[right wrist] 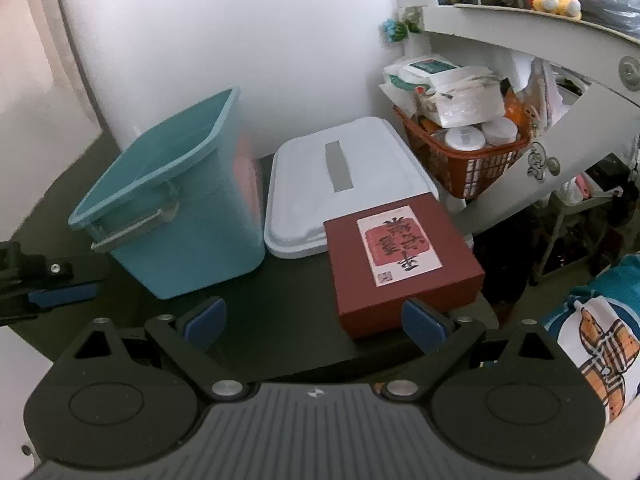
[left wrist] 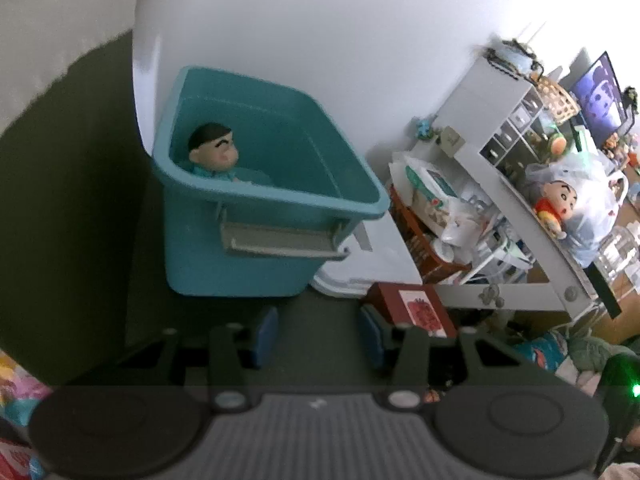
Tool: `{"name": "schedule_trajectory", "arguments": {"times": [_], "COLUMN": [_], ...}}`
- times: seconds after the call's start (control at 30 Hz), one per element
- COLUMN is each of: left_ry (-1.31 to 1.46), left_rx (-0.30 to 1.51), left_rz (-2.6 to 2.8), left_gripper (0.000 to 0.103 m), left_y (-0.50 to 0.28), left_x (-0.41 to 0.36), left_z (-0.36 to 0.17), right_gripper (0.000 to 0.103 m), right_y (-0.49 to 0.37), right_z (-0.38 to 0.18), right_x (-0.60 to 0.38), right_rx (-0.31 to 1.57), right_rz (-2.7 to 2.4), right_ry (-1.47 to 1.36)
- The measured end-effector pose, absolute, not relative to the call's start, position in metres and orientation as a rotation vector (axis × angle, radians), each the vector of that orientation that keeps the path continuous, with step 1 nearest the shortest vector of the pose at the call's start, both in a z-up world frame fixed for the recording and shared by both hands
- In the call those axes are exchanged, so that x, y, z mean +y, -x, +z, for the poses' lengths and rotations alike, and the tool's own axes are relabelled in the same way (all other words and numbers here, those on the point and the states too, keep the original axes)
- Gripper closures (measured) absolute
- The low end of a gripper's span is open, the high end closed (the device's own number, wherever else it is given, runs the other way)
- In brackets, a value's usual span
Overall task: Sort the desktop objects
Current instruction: 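Move the open right gripper toward the dark red calligraphy box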
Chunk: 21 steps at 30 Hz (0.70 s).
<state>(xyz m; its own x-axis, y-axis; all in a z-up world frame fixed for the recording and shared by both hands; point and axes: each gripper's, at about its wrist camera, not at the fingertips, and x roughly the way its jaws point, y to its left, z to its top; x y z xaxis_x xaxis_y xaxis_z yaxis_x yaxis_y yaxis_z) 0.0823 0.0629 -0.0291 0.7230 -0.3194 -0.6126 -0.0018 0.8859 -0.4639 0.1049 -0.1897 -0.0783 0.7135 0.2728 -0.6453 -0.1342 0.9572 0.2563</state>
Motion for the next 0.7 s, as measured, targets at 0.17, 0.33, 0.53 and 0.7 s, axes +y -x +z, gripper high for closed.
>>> {"name": "schedule_trajectory", "arguments": {"times": [0.17,0.33,0.53,0.7], "left_ry": [0.468,0.481,0.485,0.483], "left_rx": [0.744,0.725,0.732,0.734], "left_rz": [-0.178,-0.163,-0.171,-0.183], "left_gripper": [0.054,0.054,0.054,0.054], "left_y": [-0.080,-0.074,-0.072,-0.070], "left_x": [0.068,0.076,0.070,0.065], "left_z": [-0.030,-0.026,-0.028,-0.028], "right_gripper": [0.006,0.006,0.006,0.006], "right_y": [-0.103,-0.101,-0.100,-0.103], "right_z": [-0.079,-0.076,-0.075,-0.078], "right_x": [-0.189,-0.191,-0.199,-0.204], "right_rx": [0.711,0.684,0.703,0.722], "right_rz": [0.216,0.207,0.186,0.154], "right_ry": [-0.185,-0.177,-0.199,-0.216]}}
